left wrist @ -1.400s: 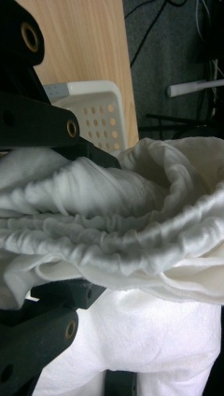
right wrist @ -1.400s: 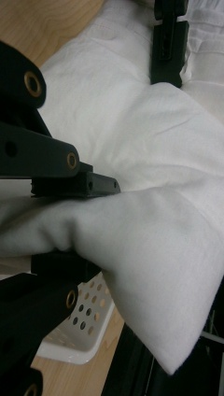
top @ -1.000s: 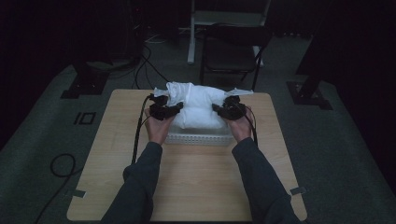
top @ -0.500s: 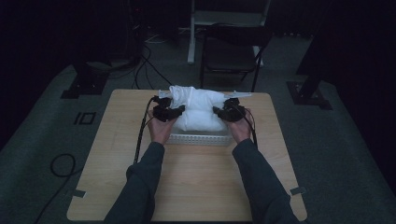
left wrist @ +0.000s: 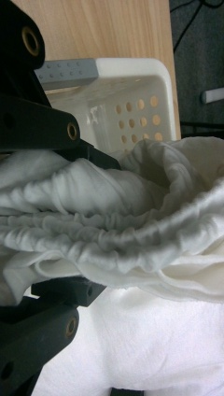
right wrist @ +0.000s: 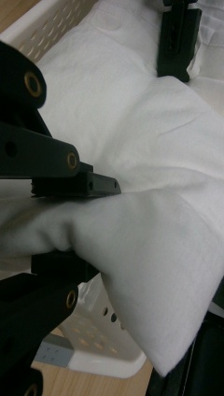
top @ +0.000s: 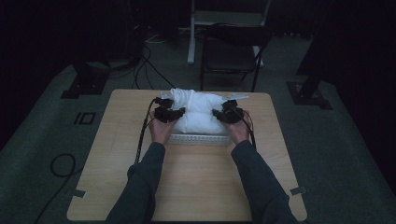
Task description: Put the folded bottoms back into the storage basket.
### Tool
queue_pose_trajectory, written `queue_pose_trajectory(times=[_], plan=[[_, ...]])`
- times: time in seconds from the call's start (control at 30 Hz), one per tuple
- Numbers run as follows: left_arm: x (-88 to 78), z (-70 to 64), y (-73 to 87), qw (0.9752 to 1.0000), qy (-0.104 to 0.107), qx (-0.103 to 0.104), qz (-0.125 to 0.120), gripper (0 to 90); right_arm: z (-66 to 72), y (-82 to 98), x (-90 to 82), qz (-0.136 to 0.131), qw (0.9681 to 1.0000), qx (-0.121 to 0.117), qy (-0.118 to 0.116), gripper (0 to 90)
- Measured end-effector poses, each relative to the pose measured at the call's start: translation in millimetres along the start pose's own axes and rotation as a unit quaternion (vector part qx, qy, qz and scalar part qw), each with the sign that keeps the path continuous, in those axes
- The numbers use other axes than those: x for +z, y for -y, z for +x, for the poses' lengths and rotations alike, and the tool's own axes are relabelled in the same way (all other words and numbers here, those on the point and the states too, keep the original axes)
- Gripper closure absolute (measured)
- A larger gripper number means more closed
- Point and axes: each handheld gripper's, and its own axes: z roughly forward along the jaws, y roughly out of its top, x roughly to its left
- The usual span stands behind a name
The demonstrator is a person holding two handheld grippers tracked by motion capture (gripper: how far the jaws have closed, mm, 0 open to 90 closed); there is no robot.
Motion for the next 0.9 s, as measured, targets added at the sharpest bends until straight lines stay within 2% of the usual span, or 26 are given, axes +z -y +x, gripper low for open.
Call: queue_pose_trajectory(times=[0.47,0.9], plan=[[5.7,2.1,3.2,0.9998,-0.004,0.002,0.018,53.5,1.0,5.2,7.3,0.013,0.9999,0.000,0.004,69.8],[10.3,-4.8,9.7,0.9991,-0.011,0.015,0.037,53.3,-0.9,12.6,11.8,0.029,0.9995,0.001,0.014,69.7]])
